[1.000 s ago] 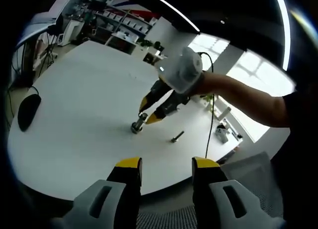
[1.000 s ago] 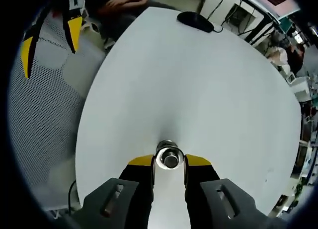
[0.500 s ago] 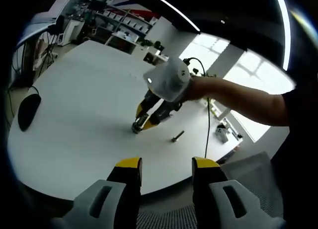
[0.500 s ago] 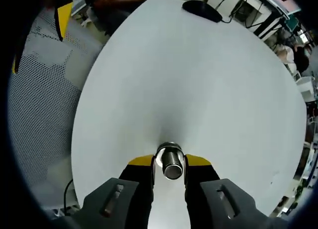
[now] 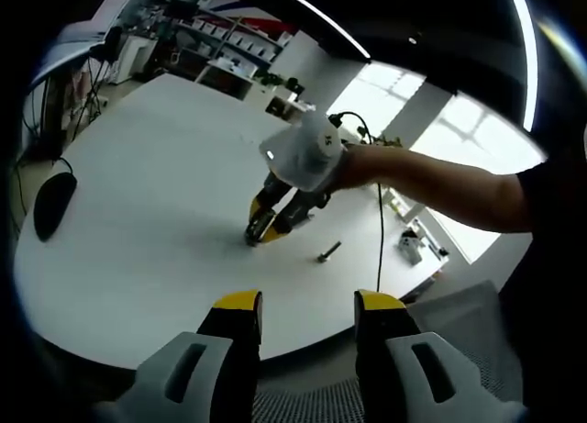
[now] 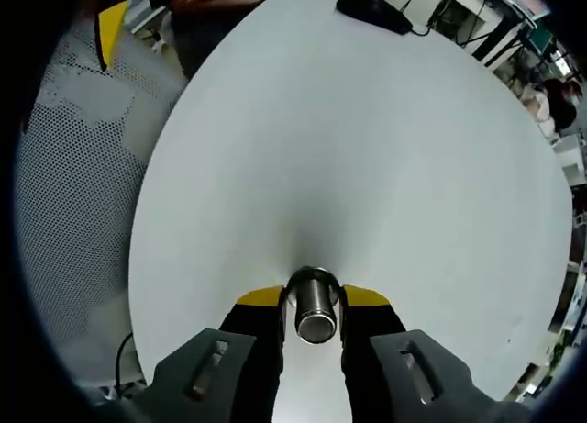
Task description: Place the washer onto the threaded stud by aligning its center hole with the stud, sliding it down to the base, and recovering from edge contact or off-axis alignment until the washer reaches the visible bottom stop.
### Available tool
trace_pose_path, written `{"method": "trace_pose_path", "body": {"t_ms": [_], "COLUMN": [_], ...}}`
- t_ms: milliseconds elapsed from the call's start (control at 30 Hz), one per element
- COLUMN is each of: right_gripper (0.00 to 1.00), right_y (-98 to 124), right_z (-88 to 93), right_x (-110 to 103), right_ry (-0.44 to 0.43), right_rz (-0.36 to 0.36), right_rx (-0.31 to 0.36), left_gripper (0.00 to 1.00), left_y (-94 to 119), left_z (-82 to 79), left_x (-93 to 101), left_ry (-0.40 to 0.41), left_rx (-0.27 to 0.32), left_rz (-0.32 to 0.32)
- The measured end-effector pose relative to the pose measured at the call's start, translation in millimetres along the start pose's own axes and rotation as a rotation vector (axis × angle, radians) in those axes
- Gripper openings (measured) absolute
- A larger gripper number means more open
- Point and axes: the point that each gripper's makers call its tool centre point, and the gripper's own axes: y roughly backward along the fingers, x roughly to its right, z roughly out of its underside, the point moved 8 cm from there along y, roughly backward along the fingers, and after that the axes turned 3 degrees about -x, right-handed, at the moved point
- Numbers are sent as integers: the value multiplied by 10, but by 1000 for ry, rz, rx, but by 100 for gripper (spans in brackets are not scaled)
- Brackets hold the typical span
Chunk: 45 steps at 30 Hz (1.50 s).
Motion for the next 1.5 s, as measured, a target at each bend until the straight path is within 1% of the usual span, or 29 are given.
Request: {"method": "trace_pose_path", "body": {"t_ms": [67, 133, 167, 233, 267, 367, 433, 467, 500, 533, 600, 633, 700, 733, 767, 867, 900, 967, 1033, 1100, 1133, 1167, 1200, 1267, 1300, 1367, 1433, 1467, 1500], "right_gripper": [24, 25, 26, 32, 34, 34, 34, 34, 35, 36, 39, 39, 39, 39, 39, 39, 39, 39, 39, 39, 39, 39, 40, 41, 42, 42, 45, 45, 45], "right_y": [10, 43, 93, 215, 280, 506, 665, 770, 833, 927, 1032, 1096, 1175, 1190, 1232, 1259, 1260, 1281, 1309, 1351, 1375, 1384, 1393, 1400, 1392, 1370, 1319, 1313, 1307], "right_z": [-2, -9, -30, -25, -15, 40, 110, 172, 206, 281, 397, 500, 694, 732, 844, 1101, 1187, 1317, 1408, 1505, 1554, 1589, 1632, 1706, 1764, 1804, 1795, 1794, 1771], "right_x": [-10, -22, -32, -65, -73, -120, -170, -212, -254, -315, -408, -510, -668, -695, -799, -1018, -1105, -1253, -1375, -1543, -1635, -1705, -1801, -1921, -1994, -2116, -2262, -2287, -2391], "right_ry": [20, 17, -9, -64, -77, -124, -167, -207, -233, -258, -271, -284, -357, -368, -401, -501, -551, -613, -659, -720, -767, -819, -874, -942, -1002, -1088, -1146, -1148, -1150], "right_rz": [1, 15, 25, 21, 30, 68, 100, 126, 141, 166, 224, 254, 291, 300, 318, 335, 341, 361, 389, 414, 421, 418, 404, 394, 389, 373, 348, 355, 391], "right_rx": [10, 52, 103, 152, 177, 258, 319, 369, 402, 447, 499, 524, 554, 561, 582, 614, 631, 664, 696, 745, 789, 825, 878, 935, 966, 1025, 1033, 1031, 1037], "left_gripper": [38, 38, 38, 38, 38, 39, 39, 39, 39, 39, 39, 39, 39, 39, 39, 39, 39, 38, 37, 37, 37, 37, 36, 32, 32, 32, 32, 32, 32], "left_y": [-1, 0, 1, 0, -2, -2, -10, -12, -11, -8, 12, 10, -7, -6, -1, 19, 19, 8, 8, 6, 7, 7, 8, 11, 3, -8, -3, -2, -1], "left_z": [3, 4, 6, 8, 9, 12, 15, 21, 23, 25, 13, 17, 35, 40, 42, 34, 33, 40, 43, 42, 43, 40, 40, 41, 48, 64, 69, 70, 71], "left_x": [-5, -4, -4, -4, -1, 4, 18, 24, 25, 27, 32, 41, 60, 61, 53, 35, 36, 52, 52, 53, 55, 55, 54, 53, 57, 66, 74, 73, 76], "left_ry": [-1, -1, 0, -4, -6, -8, -14, -17, -18, -20, -25, -31, -40, -47, -46, -36, -36, -44, -45, -47, -47, -51, -52, -59, -69, -87, -96, -96, -99], "left_rx": [-2, 0, 0, -3, -4, -3, -3, -8, -8, -7, 16, 15, -2, -7, -8, 3, 4, -5, -10, -11, -15, -15, -13, -10, -22, -47, -48, -48, -48], "left_rz": [-1, -2, -2, -2, -1, -1, 0, -1, -2, -5, -22, -23, -18, -21, -25, -37, -38, -39, -40, -43, -41, -44, -46, -57, -64, -63, -59, -56, -52]}}
